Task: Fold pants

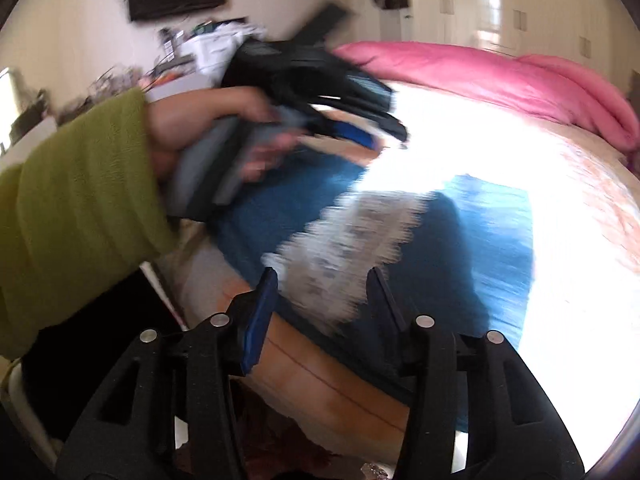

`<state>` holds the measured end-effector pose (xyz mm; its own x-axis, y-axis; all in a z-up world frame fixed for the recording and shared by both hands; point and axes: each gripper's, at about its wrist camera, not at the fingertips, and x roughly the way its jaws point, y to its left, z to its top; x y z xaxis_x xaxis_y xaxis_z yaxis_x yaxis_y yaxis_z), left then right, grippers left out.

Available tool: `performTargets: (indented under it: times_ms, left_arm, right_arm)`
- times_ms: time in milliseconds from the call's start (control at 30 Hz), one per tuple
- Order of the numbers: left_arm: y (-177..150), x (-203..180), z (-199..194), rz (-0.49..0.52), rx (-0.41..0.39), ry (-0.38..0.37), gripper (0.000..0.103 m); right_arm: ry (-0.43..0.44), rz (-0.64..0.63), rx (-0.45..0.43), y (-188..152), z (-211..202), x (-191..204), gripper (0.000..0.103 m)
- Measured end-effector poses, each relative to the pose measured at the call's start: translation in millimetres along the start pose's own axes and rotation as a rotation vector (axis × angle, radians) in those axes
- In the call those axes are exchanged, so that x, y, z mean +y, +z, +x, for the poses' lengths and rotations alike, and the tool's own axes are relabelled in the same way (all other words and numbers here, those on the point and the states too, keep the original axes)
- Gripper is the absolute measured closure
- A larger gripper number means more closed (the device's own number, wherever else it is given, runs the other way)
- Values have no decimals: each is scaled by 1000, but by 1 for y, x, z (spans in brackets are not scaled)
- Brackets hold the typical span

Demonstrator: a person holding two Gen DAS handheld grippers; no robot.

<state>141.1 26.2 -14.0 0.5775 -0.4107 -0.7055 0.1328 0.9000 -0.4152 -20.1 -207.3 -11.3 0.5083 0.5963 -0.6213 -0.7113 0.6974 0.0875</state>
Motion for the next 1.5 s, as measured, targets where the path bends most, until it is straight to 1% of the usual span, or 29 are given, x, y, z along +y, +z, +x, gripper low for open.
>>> performTargets:
  times_ms: [100,133,200,300,333,400,433,500,567,667,767,800,833,867,900,933,967,1000,1033,1100,1167,1200,1267,1500]
  left_arm:
    - [-8,-9,-28,41,-53,47,46]
    - [-13,-11,-36,44,-69,55,42]
    - [-29,-15,-52,40,-96,49,40]
    - [-58,-15,-65,-14,-106,24,40]
    - [-69,-16,-69,-35,-115,15,40]
    - [-90,-16,-74,-70,-126,3,40]
    - [-99,-16,-75,-87,-127,-4,40]
    - [-117,-16,-71,-118,-100,-22,40]
    - [-128,-20,-62,-115,-65,-30,40]
    - [-138,-28,-47,-87,-14,13,40]
    - [-142,-32,-34,-67,8,70,40]
    - [-142,-32,-32,-60,13,80,40]
    - [-142,-33,-31,-54,14,83,42]
    - [-142,-35,-29,-43,14,87,46]
    - [-142,-34,-28,-36,14,82,64]
    - [-143,-34,-26,-36,16,73,77]
    - [-144,-34,-25,-33,19,77,77]
    - [-145,-35,-25,-24,18,77,80]
    - [-144,-37,-27,-15,14,73,83]
    - [-146,-42,-33,-3,4,71,83]
    - [-151,-42,-33,1,12,84,82]
    - [-152,-40,-30,3,21,98,79]
    - [-150,-36,-27,-1,33,101,77]
    - [-149,-38,-28,32,27,120,75]
  right_arm:
    - [-56,92,8,-13,-25,-29,62]
    - [-73,119,10,-16,-28,-31,61]
    - [-97,179,13,-24,-38,-55,58]
    - [-95,273,25,-39,-48,-75,55]
    - [-86,298,29,-40,-42,-87,54]
    - [-69,335,34,-42,-39,-95,54]
    - [-57,346,39,-43,-35,-87,54]
    - [-57,362,50,-46,-34,-87,54]
    - [-46,378,53,-46,-25,-85,54]
    - [-32,399,62,-49,-15,-87,54]
    - [-9,415,79,-49,-4,-89,53]
    - [1,421,86,-49,-2,-89,47]
    - [14,425,87,-50,0,-89,43]
    - [17,422,94,-50,4,-88,43]
    - [10,411,101,-50,7,-86,43]
    - [2,395,105,-49,7,-84,49]
    - [-5,369,112,-49,8,-81,57]
    - [-7,345,122,-48,8,-78,80]
    - [1,329,131,-48,8,-76,91]
    - [3,312,128,-50,1,-74,96]
    - [-13,295,135,-53,-4,-72,96]
    - [-20,287,146,-56,-3,-71,95]
    - [-16,311,150,-61,2,-73,94]
    - [-17,328,144,-63,3,-74,93]
